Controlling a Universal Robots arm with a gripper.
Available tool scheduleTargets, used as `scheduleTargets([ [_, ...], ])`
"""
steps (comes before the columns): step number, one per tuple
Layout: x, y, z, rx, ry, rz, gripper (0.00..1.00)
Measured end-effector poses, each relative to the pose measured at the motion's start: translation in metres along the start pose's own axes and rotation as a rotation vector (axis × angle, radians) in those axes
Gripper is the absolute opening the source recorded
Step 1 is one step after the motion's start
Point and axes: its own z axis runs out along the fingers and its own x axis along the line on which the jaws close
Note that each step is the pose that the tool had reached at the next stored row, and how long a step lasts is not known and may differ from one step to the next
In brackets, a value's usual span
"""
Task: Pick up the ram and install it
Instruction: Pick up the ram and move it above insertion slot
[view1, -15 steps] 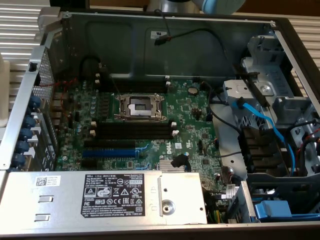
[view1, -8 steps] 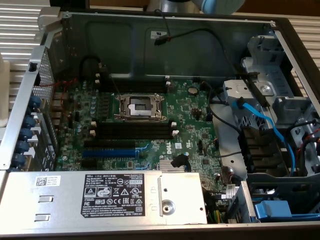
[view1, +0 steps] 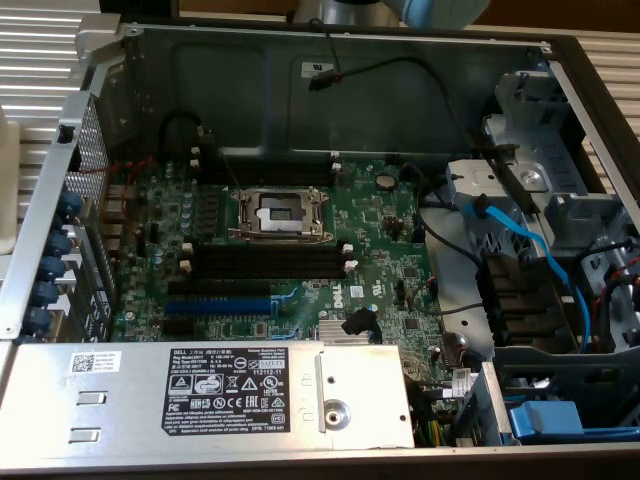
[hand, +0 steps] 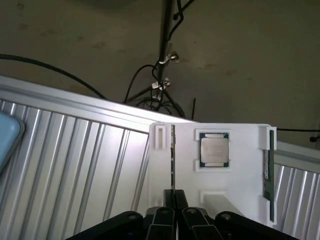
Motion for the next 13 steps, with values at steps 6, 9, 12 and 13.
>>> scheduleTargets([
  [6,0.008,-0.0249,-0.0310,-0.0068,-0.0004,0.000,0.12],
  [9,0.013,-0.0319,-0.0389,-0.0209,-0.0035,0.000,0.12],
  [12,0.017,-0.0414,-0.0407,-0.0296,-0.0057,0.001,0.12],
  [13,0.018,-0.0447,-0.0410,-0.0303,-0.0057,0.001,0.12],
])
